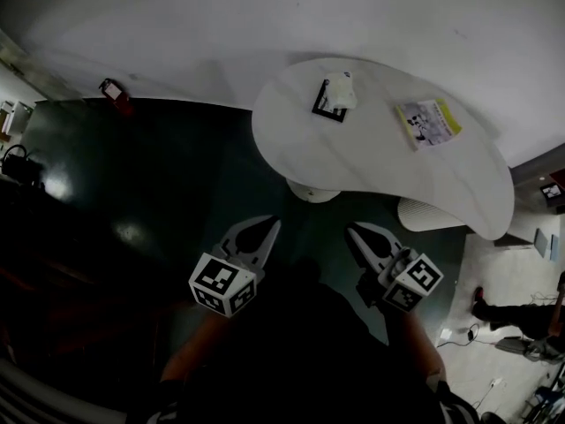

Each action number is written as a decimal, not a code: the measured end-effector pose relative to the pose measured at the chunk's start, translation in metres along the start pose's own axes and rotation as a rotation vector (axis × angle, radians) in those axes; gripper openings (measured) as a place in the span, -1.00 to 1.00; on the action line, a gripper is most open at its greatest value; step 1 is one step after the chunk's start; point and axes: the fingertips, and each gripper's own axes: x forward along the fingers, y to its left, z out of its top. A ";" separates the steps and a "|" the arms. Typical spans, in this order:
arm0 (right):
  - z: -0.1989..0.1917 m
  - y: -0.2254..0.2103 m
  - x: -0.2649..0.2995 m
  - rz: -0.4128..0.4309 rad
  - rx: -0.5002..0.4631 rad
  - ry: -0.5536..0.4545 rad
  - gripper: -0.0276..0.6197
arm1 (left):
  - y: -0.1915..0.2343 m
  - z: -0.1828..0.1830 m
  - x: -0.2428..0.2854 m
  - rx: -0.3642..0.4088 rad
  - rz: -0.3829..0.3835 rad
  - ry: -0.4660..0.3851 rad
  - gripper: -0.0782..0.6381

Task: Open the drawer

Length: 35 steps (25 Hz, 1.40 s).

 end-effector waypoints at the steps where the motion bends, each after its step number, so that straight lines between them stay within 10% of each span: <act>1: -0.002 -0.001 0.002 -0.007 0.005 0.002 -0.86 | -0.002 0.000 0.006 0.006 -0.024 0.009 -0.75; 13: -0.018 -0.022 0.056 -0.151 -0.015 0.036 -0.86 | 0.038 -0.003 0.039 0.062 -0.255 0.061 -0.75; 21: -0.038 -0.025 0.075 -0.121 -0.036 0.011 -0.86 | 0.059 -0.019 0.048 0.163 -0.257 0.054 -0.75; 35: -0.158 -0.090 0.100 -0.047 -0.159 0.017 -0.86 | 0.085 -0.150 0.112 0.255 -0.325 0.017 -0.75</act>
